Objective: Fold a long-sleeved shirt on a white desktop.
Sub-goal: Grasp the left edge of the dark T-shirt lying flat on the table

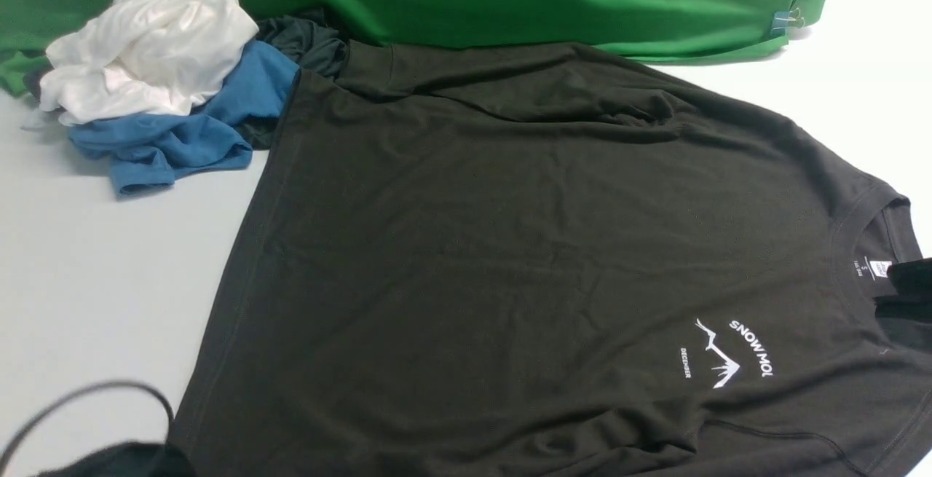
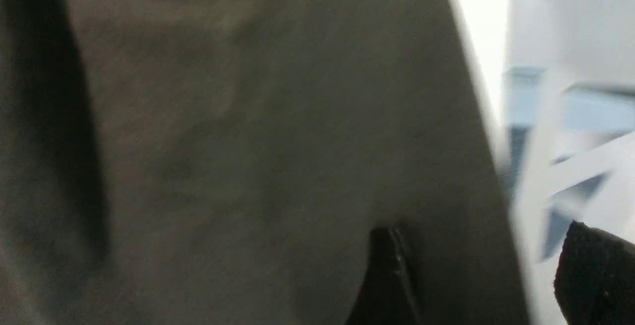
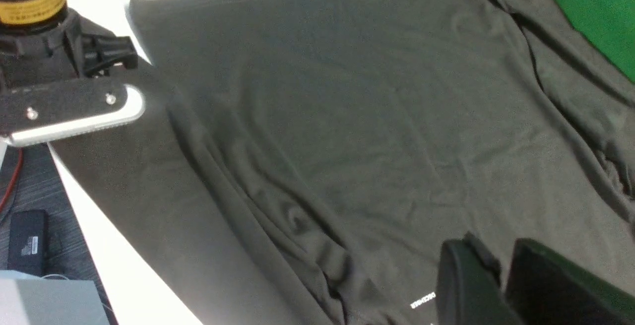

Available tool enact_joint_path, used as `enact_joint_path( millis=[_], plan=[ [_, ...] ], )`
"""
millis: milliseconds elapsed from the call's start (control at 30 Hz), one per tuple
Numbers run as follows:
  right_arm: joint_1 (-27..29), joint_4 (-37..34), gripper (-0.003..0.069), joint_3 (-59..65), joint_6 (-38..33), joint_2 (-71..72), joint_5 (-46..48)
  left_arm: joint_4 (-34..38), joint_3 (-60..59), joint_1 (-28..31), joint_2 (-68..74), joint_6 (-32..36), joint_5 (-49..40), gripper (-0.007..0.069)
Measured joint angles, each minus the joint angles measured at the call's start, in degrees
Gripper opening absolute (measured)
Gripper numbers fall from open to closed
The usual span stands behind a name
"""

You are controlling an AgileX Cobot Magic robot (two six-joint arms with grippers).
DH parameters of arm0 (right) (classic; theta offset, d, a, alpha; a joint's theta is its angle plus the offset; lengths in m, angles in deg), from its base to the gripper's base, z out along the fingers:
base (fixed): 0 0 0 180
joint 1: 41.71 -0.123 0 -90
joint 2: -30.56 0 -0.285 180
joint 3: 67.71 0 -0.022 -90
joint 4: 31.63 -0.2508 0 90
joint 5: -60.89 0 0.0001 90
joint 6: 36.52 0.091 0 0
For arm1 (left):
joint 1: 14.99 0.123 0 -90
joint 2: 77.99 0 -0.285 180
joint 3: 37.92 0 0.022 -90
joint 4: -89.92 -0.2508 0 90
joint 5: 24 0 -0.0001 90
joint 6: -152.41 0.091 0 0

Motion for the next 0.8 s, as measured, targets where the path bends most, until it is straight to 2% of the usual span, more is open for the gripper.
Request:
enact_joint_path(
  millis=[133, 467, 667, 733, 800],
  plan=[
    [0.0, 0.0, 0.0156, 0.0, 0.0, 0.0, -0.1, -4.1, -0.6, -0.5, -0.1, -5.2, 0.2, 0.0437],
    [0.0, 0.0, 0.0158, 0.0, -0.1, 0.0, -0.4, -2.8, -2.9, -0.5, -0.2, -4.5, 2.8, 0.0359],
    [0.0, 0.0, 0.0162, 0.0, -0.2, 0.0, -0.5, -5.1, -3.0, -0.5, -0.4, -4.5, 3.7, 0.0181],
    [0.0, 0.0, 0.0164, 0.0, -0.2, 0.0, -0.5, -4.9, -2.2, -0.5, -0.2, -4.5, 2.8, 0.0062],
    [0.0, 0.0, 0.0166, 0.0, -0.2, 0.0, -0.5, -4.1, -0.7, -0.5, -0.1, -4.5, 0.6, 0.0036]
  ],
)
